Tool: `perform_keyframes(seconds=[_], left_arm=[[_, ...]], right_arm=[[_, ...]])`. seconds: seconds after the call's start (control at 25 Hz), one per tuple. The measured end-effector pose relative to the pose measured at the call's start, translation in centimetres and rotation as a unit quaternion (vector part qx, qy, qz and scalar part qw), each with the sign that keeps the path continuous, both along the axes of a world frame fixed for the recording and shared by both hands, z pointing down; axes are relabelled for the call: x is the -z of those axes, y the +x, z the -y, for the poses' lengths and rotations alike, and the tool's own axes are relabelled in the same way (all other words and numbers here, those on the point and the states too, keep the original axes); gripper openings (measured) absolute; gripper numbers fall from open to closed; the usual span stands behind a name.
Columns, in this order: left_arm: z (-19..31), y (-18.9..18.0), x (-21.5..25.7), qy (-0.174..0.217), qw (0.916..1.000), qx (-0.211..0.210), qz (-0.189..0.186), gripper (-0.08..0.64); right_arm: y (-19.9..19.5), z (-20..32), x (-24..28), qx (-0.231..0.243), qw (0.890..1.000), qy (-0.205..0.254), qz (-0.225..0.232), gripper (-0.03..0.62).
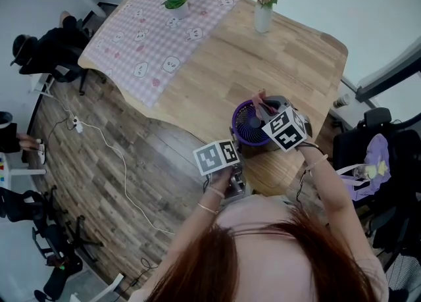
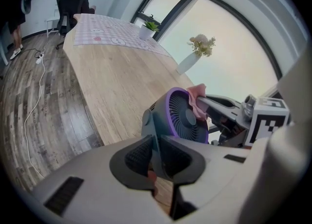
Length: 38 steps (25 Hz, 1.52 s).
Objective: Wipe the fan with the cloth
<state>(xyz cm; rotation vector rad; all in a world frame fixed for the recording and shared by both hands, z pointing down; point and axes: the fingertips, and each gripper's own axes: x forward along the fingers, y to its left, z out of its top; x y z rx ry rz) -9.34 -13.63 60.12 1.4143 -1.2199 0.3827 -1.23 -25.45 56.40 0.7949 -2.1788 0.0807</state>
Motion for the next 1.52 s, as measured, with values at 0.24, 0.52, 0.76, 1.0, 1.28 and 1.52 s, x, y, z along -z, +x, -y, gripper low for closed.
perform_keyframes(seconds=[0.24, 0.52, 0.76, 1.0, 1.28, 1.52], left_arm=[[0.1, 0.1, -0.1, 0.000, 0.9999, 0.016, 0.000, 0.044], [0.3, 0.3, -0.2, 0.002, 0.9996, 0.027, 0.004, 0.041], [0.4, 0.4, -0.2, 0.003, 0.9996, 0.024, 0.014, 0.041], [0.5, 0.4, -0.2, 0.001, 0.9995, 0.025, 0.018, 0.041], [0.4, 0.4, -0.1, 0.003, 0.9995, 0.027, 0.019, 0.041], [0.4, 0.5, -0.2, 0.003, 0.9995, 0.026, 0.017, 0.041]], right_arm=[[1.5, -1.0, 0.2, -0.025, 1.000, -0.011, 0.013, 0.025], [3.2, -2.6, 0.3, -0.052, 0.998, -0.024, 0.037, 0.025], [4.1, -3.9, 1.2, -0.070, 0.996, -0.016, 0.055, 0.025], [5.1, -5.4, 1.9, -0.090, 0.993, -0.025, 0.069, 0.025], [5.5, -8.0, 1.2, -0.097, 0.991, -0.045, 0.076, 0.025], [4.5, -10.2, 0.8, -0.085, 0.991, -0.060, 0.083, 0.025]])
